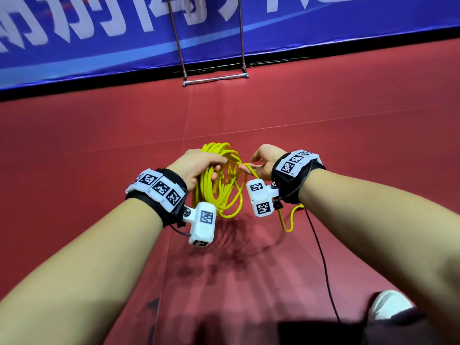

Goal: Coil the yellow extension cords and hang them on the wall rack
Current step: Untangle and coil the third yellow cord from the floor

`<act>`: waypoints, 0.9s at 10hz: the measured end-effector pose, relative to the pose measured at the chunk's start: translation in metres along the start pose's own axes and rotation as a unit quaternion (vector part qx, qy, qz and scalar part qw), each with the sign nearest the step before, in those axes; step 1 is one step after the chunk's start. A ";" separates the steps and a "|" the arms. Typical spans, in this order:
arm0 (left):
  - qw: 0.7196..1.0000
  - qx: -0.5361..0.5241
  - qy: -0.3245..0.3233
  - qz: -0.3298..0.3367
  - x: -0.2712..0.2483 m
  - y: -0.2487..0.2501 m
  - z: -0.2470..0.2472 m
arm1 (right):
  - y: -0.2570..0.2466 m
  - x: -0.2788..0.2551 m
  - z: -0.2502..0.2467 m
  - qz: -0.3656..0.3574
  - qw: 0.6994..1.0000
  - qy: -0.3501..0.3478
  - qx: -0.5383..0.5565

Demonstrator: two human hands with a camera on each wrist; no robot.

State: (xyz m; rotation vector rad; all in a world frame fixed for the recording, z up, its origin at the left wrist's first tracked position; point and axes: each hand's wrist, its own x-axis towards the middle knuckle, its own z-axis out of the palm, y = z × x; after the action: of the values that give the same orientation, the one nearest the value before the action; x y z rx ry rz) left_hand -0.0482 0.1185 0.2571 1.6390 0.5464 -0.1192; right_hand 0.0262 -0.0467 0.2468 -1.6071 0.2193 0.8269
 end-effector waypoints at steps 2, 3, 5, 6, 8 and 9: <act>0.999 0.028 -0.024 0.031 -0.001 -0.003 0.004 | -0.010 0.016 0.014 0.037 0.990 -0.017 0.138; 0.999 0.028 -0.023 0.023 0.001 -0.007 0.002 | -0.009 0.016 0.014 0.031 0.983 -0.054 0.173; 0.999 0.008 -0.041 0.030 0.005 -0.016 0.011 | -0.016 0.013 0.032 -0.049 0.972 -0.060 0.222; 0.998 -0.009 -0.045 0.033 0.006 -0.018 0.014 | -0.013 0.027 0.035 -0.067 0.977 -0.059 0.194; 0.999 -0.031 0.008 0.012 0.014 -0.018 0.012 | -0.012 0.009 0.041 -0.089 0.987 -0.069 0.110; 0.992 -0.113 0.042 -0.032 0.023 -0.018 0.001 | 0.003 0.012 0.042 -0.079 0.987 -0.097 -0.101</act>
State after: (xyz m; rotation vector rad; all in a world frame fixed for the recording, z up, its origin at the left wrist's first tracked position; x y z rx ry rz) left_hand -0.0354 0.1243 0.2319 1.4113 0.6542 -0.0342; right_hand 0.0171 -0.0045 0.2373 -1.6950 -0.1341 0.8963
